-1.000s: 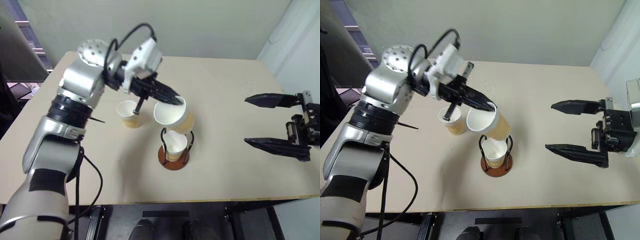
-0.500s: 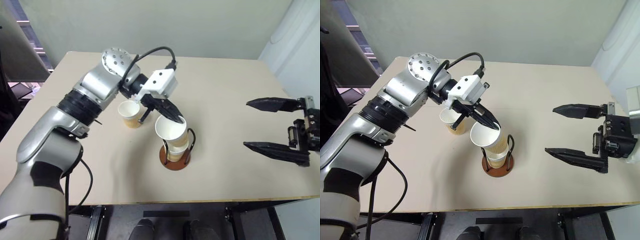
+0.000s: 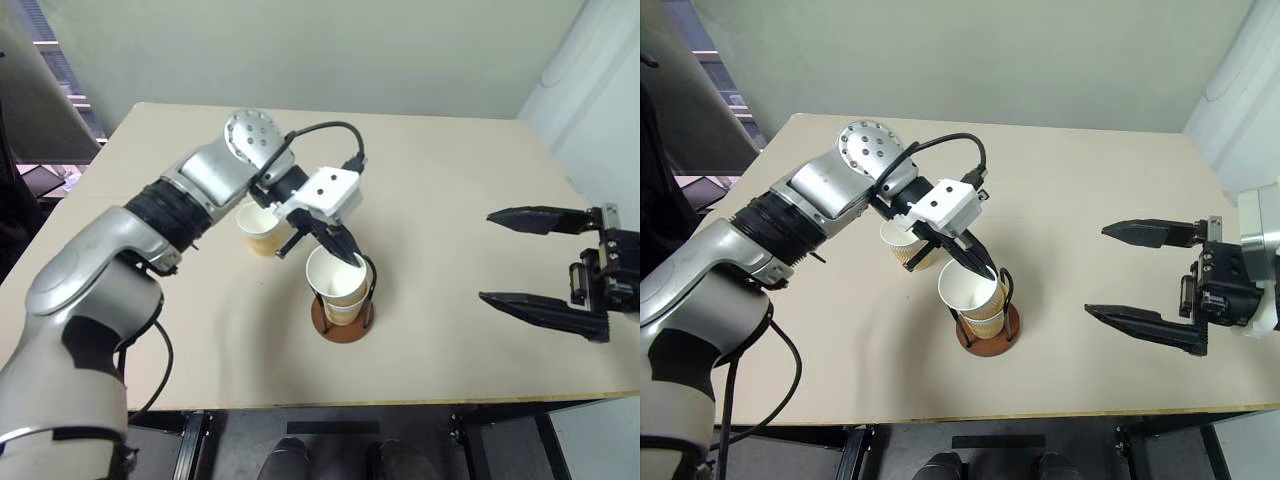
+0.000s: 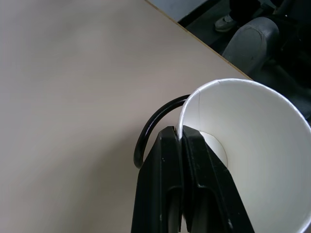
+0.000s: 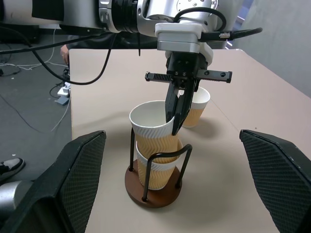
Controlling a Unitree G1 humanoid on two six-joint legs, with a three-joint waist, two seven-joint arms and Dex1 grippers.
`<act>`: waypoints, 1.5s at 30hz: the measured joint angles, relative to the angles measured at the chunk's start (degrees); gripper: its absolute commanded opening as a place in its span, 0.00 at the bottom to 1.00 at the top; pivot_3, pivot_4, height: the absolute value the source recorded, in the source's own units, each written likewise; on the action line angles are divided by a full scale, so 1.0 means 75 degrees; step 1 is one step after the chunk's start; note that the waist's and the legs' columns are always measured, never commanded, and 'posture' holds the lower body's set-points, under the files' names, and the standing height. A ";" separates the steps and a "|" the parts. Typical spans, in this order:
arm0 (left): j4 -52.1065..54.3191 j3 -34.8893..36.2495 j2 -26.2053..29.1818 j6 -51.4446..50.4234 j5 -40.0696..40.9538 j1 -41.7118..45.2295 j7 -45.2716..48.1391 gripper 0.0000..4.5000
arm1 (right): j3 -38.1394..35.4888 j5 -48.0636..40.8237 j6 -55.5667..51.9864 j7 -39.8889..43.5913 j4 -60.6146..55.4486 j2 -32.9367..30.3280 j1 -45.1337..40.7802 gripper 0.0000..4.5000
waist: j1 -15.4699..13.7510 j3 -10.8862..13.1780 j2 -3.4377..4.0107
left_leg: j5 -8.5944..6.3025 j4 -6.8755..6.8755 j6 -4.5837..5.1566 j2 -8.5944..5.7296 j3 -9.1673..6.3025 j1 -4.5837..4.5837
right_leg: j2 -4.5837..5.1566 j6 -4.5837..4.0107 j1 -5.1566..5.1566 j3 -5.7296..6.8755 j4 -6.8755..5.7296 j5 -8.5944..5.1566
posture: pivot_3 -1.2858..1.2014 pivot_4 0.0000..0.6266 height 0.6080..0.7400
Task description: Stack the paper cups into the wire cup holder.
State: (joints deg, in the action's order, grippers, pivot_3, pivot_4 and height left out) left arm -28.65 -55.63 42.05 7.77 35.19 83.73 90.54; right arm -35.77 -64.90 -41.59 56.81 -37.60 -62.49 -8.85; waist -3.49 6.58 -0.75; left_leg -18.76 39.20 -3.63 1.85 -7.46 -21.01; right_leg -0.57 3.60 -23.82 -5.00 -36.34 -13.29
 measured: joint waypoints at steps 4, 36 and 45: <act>-0.0139 -0.0023 -0.0069 0.0000 -0.0019 0.0035 0.0002 0.38 | -0.0001 0.0008 0.0034 0.0000 -0.0007 0.0023 0.0068 1.00 | 0.0000 0.0000 0.0000 | 0.0000 0.0002 0.0001 0.0000 0.0001 0.0000 | 0.0000 0.0001 0.0001 0.0000 -0.0001 0.0001 | 0.52 0.24 1.00; -0.6082 0.3676 -0.0726 0.0771 -0.5583 0.0215 -0.1879 0.99 | 0.1310 0.1016 0.0813 0.0895 0.0974 0.0058 -0.0730 1.00 | -0.0056 0.0002 -0.0004 | 0.0012 0.0014 0.0080 -0.0066 0.0012 -0.0023 | 0.0106 0.0083 -0.0012 0.0022 0.0039 0.0018 | 0.52 0.24 1.00; -0.6363 0.3834 -0.0846 0.0617 -0.6639 0.0207 -0.2695 0.99 | 0.0802 0.0865 0.0603 0.0736 0.0559 0.0057 -0.0204 1.00 | -0.0025 0.0004 -0.0003 | 0.0013 0.0010 0.0101 -0.0100 -0.0011 -0.0026 | 0.0165 0.0094 -0.0018 0.0002 0.0048 0.0017 | 0.52 0.24 1.00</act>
State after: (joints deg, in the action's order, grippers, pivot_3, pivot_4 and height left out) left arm -76.37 -26.87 35.70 12.40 -14.61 85.28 70.32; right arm -29.75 -58.41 -37.07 62.33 -33.41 -62.06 -10.37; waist -3.68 6.61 -0.78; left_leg -18.67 39.28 -2.87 1.11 -7.55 -21.21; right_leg 0.67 4.30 -23.96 -4.99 -35.99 -13.16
